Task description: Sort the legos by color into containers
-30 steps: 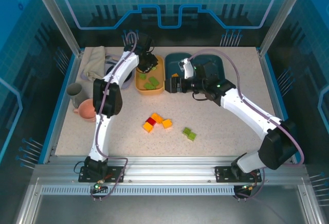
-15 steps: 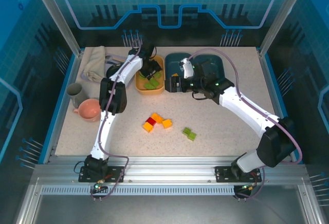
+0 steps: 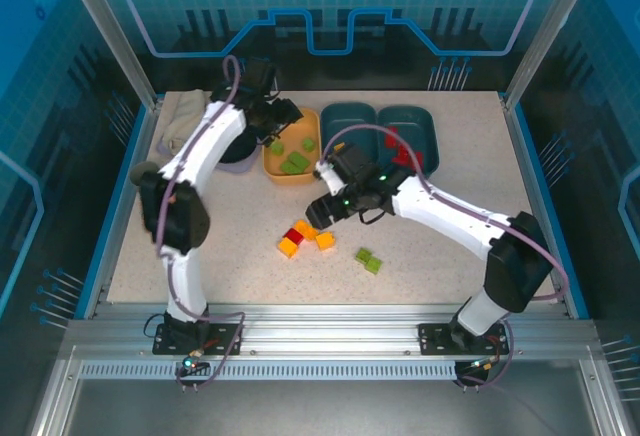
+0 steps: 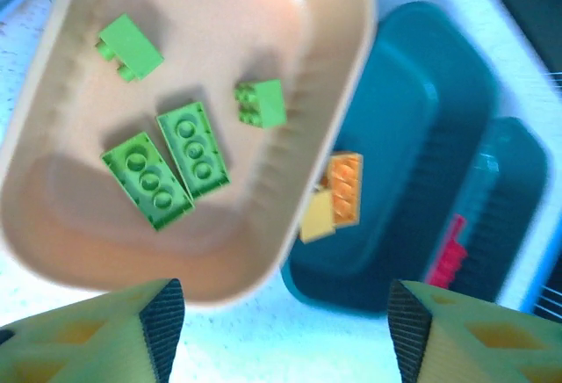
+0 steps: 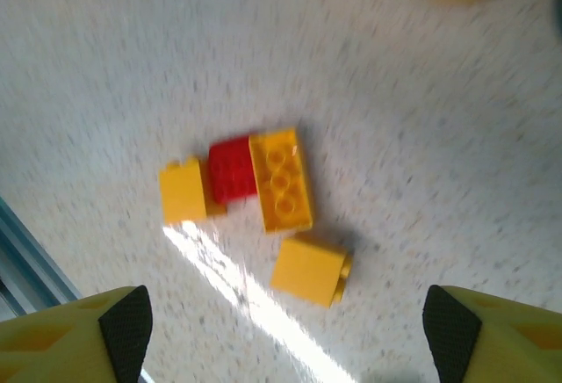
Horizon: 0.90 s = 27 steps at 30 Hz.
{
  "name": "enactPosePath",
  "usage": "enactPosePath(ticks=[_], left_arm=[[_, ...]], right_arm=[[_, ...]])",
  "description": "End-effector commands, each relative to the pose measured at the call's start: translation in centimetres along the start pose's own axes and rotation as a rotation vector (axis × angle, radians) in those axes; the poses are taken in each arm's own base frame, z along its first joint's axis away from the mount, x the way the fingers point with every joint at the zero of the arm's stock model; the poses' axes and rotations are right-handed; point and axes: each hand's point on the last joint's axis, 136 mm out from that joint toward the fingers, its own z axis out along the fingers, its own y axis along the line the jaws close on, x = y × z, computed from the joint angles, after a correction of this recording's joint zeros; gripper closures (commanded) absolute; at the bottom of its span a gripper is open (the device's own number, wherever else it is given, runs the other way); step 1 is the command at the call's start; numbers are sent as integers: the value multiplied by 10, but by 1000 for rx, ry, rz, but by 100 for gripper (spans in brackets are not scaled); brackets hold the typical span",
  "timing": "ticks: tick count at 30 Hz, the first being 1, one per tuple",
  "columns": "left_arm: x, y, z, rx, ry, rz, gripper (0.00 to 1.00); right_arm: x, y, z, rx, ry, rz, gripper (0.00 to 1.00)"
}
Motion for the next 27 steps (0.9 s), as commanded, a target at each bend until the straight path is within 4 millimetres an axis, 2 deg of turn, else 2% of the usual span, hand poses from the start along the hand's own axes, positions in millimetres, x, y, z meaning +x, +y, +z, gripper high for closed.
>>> enactPosePath(ticks=[1, 4, 8, 13, 20, 24, 27], left_arm=[[32, 29, -35, -1, -9, 45, 29], [69, 66, -64, -1, -2, 57, 24], [111, 101, -94, 38, 22, 55, 20], [150, 128, -109, 86, 70, 51, 19], [171, 133, -117, 124, 89, 56, 19], [175, 127, -119, 148, 96, 79, 19], [179, 122, -122, 170, 105, 99, 19]], right_arm=[[36, 1, 20, 63, 171, -18, 11], [49, 7, 39, 68, 249, -5, 11], [63, 10, 60, 95, 319, 15, 12], [69, -1, 78, 165, 347, 44, 15], [60, -7, 101, 199, 349, 66, 23], [59, -11, 107, 224, 357, 80, 36], [59, -12, 103, 233, 349, 91, 49]])
